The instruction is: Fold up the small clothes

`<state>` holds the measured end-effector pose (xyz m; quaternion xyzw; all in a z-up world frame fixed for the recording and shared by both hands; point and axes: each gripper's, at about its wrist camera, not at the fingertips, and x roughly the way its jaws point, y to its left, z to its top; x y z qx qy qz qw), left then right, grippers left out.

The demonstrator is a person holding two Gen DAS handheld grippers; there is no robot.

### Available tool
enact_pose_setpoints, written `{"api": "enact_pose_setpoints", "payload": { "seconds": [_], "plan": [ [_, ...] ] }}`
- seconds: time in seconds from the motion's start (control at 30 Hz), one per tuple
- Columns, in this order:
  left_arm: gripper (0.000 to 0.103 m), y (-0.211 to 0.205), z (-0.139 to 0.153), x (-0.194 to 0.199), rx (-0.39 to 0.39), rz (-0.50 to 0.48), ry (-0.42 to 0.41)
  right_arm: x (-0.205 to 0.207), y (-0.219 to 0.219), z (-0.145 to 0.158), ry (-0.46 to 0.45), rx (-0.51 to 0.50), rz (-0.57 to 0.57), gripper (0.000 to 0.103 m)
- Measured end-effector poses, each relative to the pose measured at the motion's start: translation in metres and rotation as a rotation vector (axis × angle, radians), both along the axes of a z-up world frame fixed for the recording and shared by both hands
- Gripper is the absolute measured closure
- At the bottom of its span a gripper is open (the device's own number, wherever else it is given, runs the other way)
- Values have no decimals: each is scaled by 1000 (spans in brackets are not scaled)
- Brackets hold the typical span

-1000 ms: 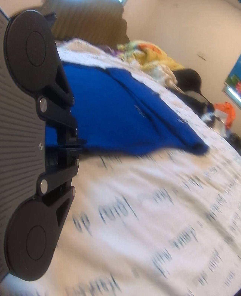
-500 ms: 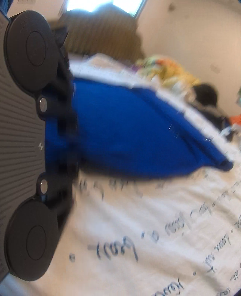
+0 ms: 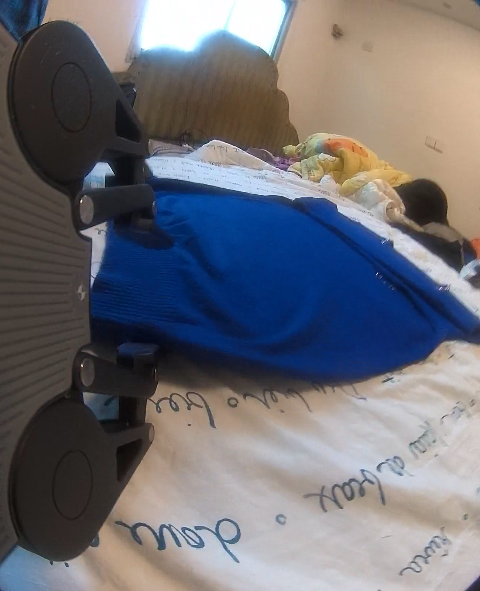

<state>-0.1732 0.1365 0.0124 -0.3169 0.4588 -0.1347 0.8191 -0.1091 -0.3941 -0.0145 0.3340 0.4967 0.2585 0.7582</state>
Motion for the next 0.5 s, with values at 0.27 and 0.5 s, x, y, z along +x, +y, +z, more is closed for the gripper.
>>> {"api": "enact_pose_setpoints", "payload": {
  "seconds": [0.27,0.5],
  "plan": [
    [87,8,28,-2,207,-35,-38,-7,-24,18,-10,-115,-88,95],
    [17,-66,77,58,455,22,-405,56,53,74,-369,-231,-214,5]
  ]
}}
